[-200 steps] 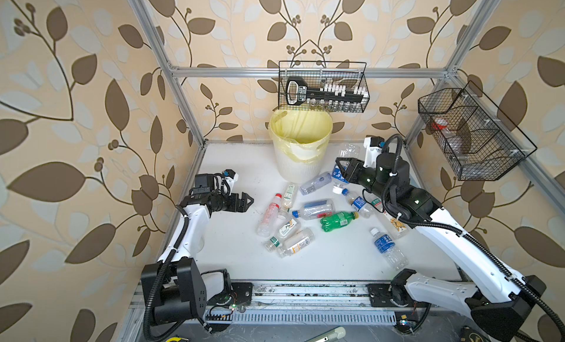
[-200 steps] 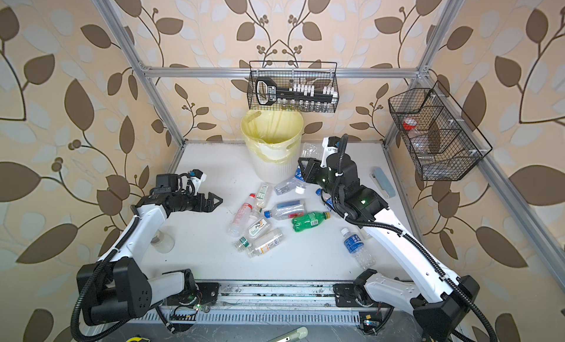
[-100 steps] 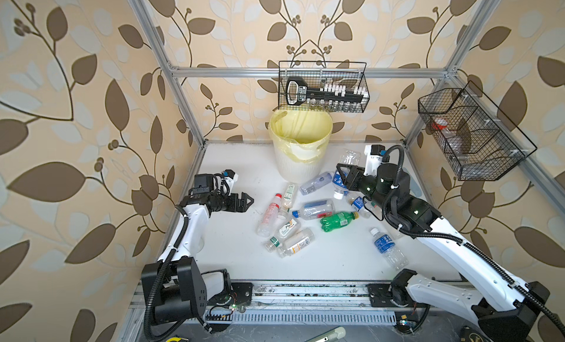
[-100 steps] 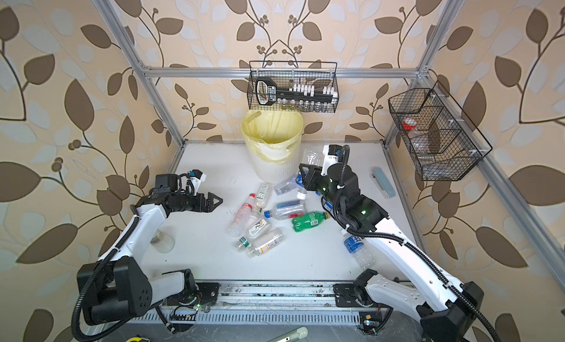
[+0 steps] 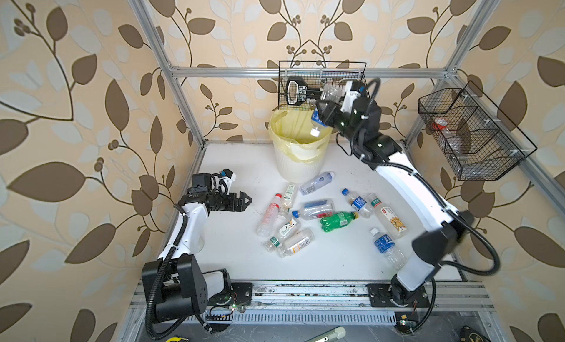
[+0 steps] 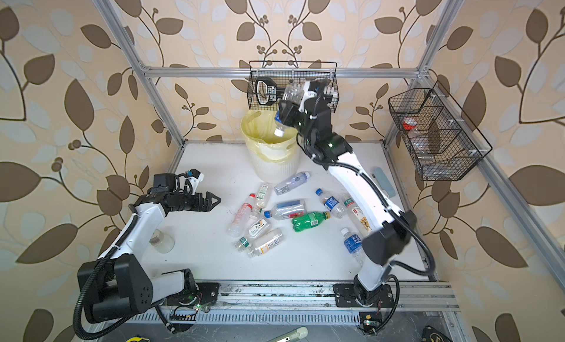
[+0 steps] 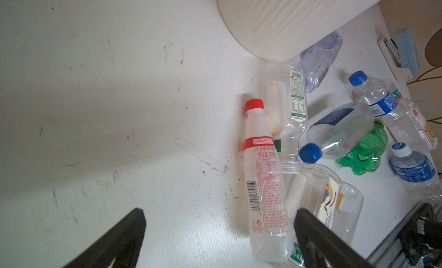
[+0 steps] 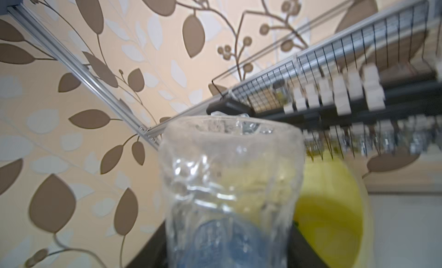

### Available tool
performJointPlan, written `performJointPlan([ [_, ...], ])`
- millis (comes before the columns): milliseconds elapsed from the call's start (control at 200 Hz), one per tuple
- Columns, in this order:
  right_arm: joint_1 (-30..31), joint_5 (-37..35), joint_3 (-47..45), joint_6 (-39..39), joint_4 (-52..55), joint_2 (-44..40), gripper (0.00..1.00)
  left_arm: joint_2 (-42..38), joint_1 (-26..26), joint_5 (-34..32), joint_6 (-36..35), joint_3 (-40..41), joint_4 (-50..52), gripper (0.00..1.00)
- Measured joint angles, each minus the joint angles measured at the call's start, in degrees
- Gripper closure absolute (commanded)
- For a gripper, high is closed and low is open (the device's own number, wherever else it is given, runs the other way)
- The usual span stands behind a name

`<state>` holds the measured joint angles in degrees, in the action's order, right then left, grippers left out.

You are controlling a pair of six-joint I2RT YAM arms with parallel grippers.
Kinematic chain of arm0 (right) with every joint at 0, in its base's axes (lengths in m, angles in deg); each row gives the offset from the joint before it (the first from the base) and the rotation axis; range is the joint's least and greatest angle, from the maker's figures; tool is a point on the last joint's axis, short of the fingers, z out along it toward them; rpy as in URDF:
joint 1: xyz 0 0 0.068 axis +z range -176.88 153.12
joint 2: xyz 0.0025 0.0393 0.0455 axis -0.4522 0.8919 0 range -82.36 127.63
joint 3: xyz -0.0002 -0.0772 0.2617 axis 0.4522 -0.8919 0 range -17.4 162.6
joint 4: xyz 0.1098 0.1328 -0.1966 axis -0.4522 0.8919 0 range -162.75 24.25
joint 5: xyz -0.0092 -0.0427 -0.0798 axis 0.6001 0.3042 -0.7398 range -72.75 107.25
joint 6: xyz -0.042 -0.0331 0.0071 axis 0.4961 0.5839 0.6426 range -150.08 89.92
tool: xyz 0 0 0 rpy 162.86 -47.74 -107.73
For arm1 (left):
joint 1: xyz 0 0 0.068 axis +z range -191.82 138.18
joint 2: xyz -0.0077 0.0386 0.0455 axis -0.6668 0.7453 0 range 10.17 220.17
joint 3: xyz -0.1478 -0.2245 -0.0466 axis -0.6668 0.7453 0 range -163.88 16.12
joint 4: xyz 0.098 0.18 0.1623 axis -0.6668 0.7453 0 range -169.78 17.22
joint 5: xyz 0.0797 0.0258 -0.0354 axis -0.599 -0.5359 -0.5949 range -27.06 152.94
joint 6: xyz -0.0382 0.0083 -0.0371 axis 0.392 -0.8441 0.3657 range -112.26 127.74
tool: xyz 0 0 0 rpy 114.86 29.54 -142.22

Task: Throw the plastic bottles in the bin
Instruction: Throw the plastic bottle into the trash bin.

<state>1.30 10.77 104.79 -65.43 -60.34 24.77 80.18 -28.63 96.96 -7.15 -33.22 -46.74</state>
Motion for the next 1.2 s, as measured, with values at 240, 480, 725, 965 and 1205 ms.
performJointPlan([
  [240,0.42,1.18,14.64,2.14,10.43,9.81,0.00,0.00,0.79,-0.07,0.02,-0.52,-0.02,0.01],
  [480,1.70,0.57,-19.06,3.28,4.04,-18.21,0.00,-0.11,0.79,0.07,0.00,-0.52,0.02,0.01],
  [725,1.64,1.46,-36.15,3.48,-0.15,-33.83,0.00,-0.11,0.79,0.59,-0.20,-0.52,0.11,0.01],
  [965,1.70,2.14,-51.74,2.97,0.55,-37.03,0.00,1.20,0.79,1.66,-0.22,-0.61,1.07,0.01],
  [1205,2.23,1.46,-61.22,0.37,0.11,-43.82,0.00,1.20,0.79,3.26,-0.22,-0.61,1.49,0.01],
])
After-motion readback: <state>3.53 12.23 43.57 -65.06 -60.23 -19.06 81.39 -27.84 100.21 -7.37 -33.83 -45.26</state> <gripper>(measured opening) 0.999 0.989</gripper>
